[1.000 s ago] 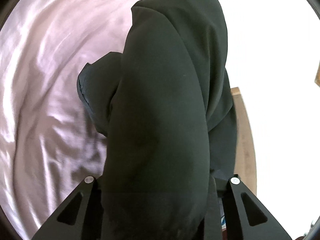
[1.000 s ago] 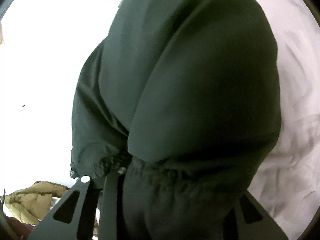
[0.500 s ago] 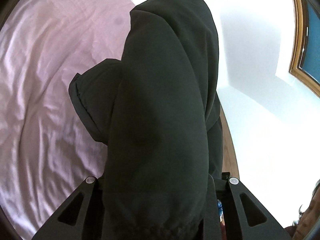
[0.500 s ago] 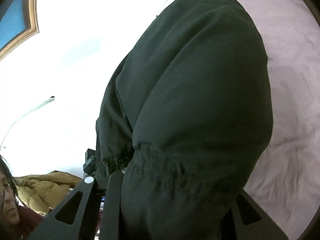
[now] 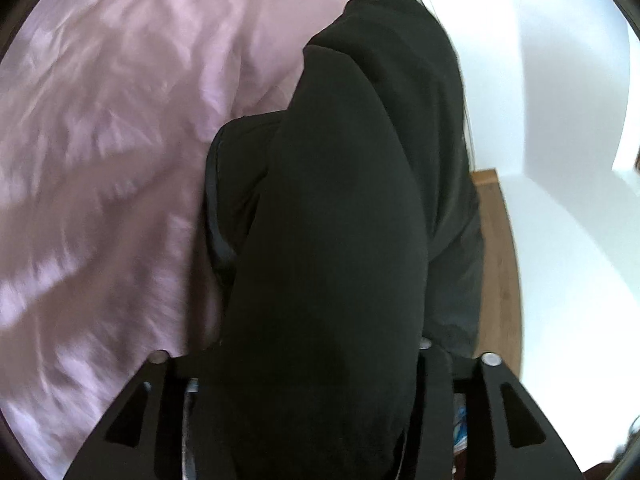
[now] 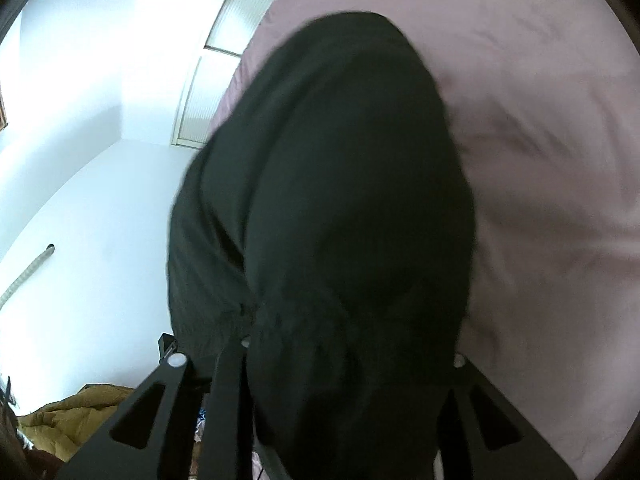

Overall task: Fold large clothes
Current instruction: 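Grasp the jacket bundle with both grippers and lift it off the bed, then lower the bundle back onto the bed and open both grippers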

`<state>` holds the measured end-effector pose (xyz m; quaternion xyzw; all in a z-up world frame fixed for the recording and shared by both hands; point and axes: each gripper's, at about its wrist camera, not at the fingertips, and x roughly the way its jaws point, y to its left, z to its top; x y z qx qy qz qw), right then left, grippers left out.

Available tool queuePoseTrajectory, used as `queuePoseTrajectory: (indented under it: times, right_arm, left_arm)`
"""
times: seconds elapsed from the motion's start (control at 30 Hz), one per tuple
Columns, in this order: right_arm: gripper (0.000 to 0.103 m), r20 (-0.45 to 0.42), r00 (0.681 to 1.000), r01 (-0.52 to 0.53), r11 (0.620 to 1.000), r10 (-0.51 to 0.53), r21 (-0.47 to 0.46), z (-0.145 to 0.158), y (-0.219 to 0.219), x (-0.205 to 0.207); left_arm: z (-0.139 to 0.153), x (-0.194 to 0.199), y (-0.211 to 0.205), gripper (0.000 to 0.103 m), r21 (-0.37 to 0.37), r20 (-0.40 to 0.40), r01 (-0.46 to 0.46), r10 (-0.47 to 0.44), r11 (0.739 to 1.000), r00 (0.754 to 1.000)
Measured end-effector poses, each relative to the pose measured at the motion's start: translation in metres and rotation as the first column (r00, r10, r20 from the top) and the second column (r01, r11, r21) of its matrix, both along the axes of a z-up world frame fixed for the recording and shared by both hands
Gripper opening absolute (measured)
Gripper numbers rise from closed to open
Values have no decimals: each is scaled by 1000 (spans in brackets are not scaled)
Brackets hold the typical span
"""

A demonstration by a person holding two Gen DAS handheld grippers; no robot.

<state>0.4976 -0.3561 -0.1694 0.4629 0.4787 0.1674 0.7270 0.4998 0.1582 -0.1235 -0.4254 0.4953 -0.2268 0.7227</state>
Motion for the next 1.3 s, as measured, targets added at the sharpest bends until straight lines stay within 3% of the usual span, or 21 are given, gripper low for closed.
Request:
queuePoseTrajectory:
  times: [0.13, 0.23, 0.27, 0.4, 0.47, 0.57, 0.7, 0.77, 0.8, 0.93, 1.03, 1.13, 1.3]
  right_arm:
    - [34, -10, 1000, 10, 1000, -10, -17, -6, -2, 10]
    - [39, -13, 1000, 20, 999, -20, -33, 6, 7, 15]
    - [40, -12, 1000, 22, 999, -23, -40, 4, -6, 5]
    - [41, -9, 1000, 28, 996, -29, -84, 13, 13, -11]
    - [41, -13, 999, 29, 993, -31, -113, 19, 5, -24]
    - [41, -15, 999, 33, 986, -36, -163, 34, 8, -31]
    - [42, -22, 998, 49, 974, -55, -221, 51, 18, -35]
    - [42, -26, 998, 52, 969, -60, -240, 63, 29, -35]
    - [42, -29, 998, 50, 967, -59, -249, 68, 35, -34]
    - [49, -41, 999, 15, 956, -28, -293, 78, 50, -27]
    - [53, -47, 999, -13, 949, -2, -314, 78, 53, -25]
    - [67, -61, 998, -26, 939, 5, -343, 77, 46, -28]
    - [69, -71, 997, -12, 928, -16, -373, 72, 14, -40]
  left_arm:
    - [-8, -5, 17, 57, -13, 14, -16, 16, 1000, 1000]
    - [-1, -7, 33, 58, -21, 26, -39, 39, 999, 999]
    - [0, -11, 32, 59, -19, 30, -41, 41, 999, 999]
    - [8, -19, 44, 60, 15, 34, -29, 29, 999, 999]
    - [14, -4, 58, 60, 23, 32, -35, 35, 999, 999]
    - [33, -33, 79, 60, 47, 35, -41, 39, 998, 999]
    - [46, -41, 87, 60, 91, 51, -22, 17, 996, 999]
    - [58, -53, 85, 60, 105, 69, -4, -3, 994, 998]
    - [45, -42, 80, 60, 113, 75, 7, -16, 994, 997]
    - [41, -64, 59, 60, 164, 85, 38, -52, 986, 995]
    - [40, -83, 46, 60, 198, 81, 7, -23, 980, 996]
    - [41, -93, 37, 60, 237, 77, -42, 25, 971, 997]
    - [56, -120, 33, 60, 296, 115, -123, 92, 947, 989]
